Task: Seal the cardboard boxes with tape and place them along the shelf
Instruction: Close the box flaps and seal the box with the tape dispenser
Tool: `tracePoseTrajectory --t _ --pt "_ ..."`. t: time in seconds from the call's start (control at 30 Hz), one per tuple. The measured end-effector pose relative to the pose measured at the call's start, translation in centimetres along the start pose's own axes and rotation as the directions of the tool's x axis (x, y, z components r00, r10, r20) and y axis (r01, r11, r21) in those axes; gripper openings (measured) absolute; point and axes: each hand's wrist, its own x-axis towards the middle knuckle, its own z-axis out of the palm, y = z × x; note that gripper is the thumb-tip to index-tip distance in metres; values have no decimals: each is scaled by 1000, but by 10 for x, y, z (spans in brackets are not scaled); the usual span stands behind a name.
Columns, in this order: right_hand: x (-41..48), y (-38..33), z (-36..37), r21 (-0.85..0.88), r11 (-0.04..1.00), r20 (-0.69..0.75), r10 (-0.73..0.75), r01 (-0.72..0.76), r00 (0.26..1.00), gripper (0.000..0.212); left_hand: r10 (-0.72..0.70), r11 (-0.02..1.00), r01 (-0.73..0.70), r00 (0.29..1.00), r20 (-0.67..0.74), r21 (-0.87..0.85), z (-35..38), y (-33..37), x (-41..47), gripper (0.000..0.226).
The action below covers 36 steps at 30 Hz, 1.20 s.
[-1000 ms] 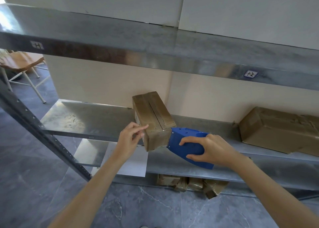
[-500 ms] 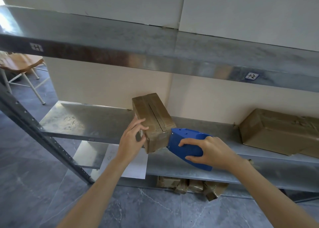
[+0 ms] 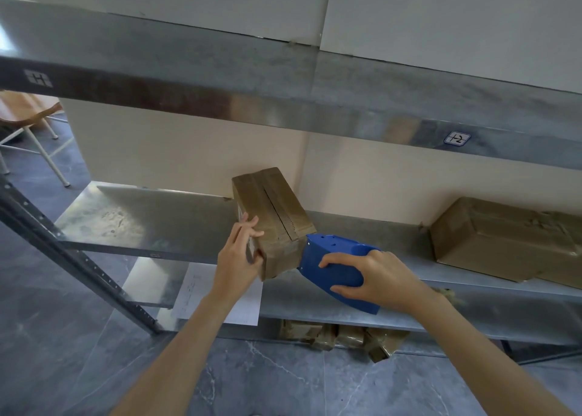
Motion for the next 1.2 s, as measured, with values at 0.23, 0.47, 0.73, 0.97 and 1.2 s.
tracePoseTrajectory --t 0.23,0.47,0.73,0.97,1.2 --pt "0 2 2 -4 1000 11 10 -10 1000 43 -29 999 31 986 -163 9 -8 8 16 19" --pt "2 4 4 7 1000 8 15 -15 1000 43 -9 998 13 999 -53 69 2 1 -1 44" --pt "2 7 0 -9 1000 -20 29 -29 999 40 10 998 -13 999 48 63 1 5 -8 68" --pt "-1 5 -3 0 1000 -16 10 -10 1000 42 -34 999 33 999 30 16 1 7 -6 66" --pt "11 -22 -10 68 992 12 -106 105 994 42 5 1000 -6 988 157 9 -38 -16 0 59"
